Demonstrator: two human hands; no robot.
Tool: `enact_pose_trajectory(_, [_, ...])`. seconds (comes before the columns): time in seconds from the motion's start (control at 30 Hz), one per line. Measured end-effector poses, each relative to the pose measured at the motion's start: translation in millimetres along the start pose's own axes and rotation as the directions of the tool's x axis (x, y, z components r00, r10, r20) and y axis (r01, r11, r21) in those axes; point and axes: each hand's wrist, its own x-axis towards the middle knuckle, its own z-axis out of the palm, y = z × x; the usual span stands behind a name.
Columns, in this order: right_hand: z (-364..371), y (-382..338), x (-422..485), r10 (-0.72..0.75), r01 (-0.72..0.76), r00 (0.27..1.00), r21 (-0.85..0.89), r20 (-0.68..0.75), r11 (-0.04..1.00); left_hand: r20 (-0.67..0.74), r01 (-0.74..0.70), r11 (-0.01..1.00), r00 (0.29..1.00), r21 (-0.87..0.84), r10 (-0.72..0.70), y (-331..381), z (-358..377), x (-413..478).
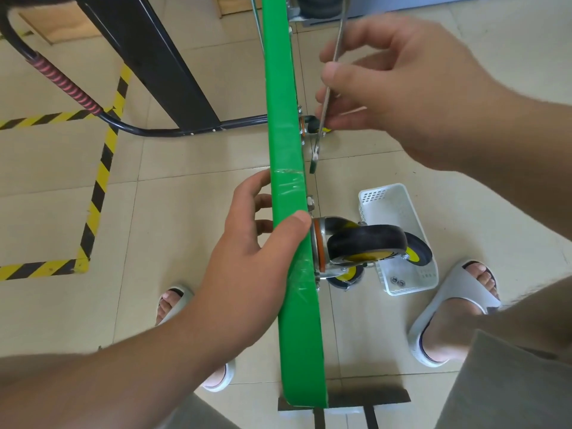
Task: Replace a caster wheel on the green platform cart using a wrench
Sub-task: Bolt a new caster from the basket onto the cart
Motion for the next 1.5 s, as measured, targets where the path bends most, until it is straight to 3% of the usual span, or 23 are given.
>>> enact_pose_trajectory(0.1, [2.0, -8.5, -15.2, -0.209, 0.219, 0.971, -0.083, 0.116, 0.972, -0.003, 0.001, 1.0, 1.0, -0.002, -0.001, -0.4, 0.4, 0.0])
enact_pose_trajectory(0.27, [3.8, -0.7, -33.6, -0.346, 0.384, 0.91, -0.151, 0.227, 0.911, -0.009, -0.016, 1.0, 1.0, -0.005, 0.016, -2.7, 0.2, 1.1])
enact_pose_trajectory(0.57, [8.6, 14.6, -44.8, -0.333, 0.38, 0.913, -0.2, 0.235, 0.903, -0.015, -0.025, 1.0, 1.0, -0.008, 0.025, -3.1, 1.6, 2.3])
enact_pose_trajectory(0.83, [10.4, 18.0, -31.0, -0.254, 0.29, 0.947, -0.182, 0.198, 0.94, -0.007, -0.023, 1.0, 1.0, -0.021, 0.022, -2.4, 0.7, 1.4])
enact_pose_trajectory(0.97, [12.1, 17.3, -21.3, -0.137, 0.148, 0.981, -0.079, 0.137, 0.986, 0.007, -0.021, 1.0, 1.0, -0.016, 0.021, -1.5, 0.1, 0.8])
enact_pose_trajectory(1.1, [12.8, 30.6, 1.4, 0.153, -0.157, 0.985, 0.043, 0.074, 0.987, 0.003, -0.023, 1.0, 1.0, 0.0, 0.023, -1.1, -0.3, 0.8])
enact_pose_trajectory(1.27, [17.2, 57.8, 18.6, 0.473, -0.497, 0.865, 0.165, 0.164, 0.852, -0.01, -0.021, 1.0, 1.0, 0.005, 0.021, -0.9, -1.2, 0.7])
enact_pose_trajectory(1.5, [27.5, 72.5, 16.4, 0.698, -0.728, 0.685, 0.245, 0.208, 0.641, -0.01, -0.01, 1.0, 1.0, -0.009, 0.01, 0.1, -1.0, -0.1])
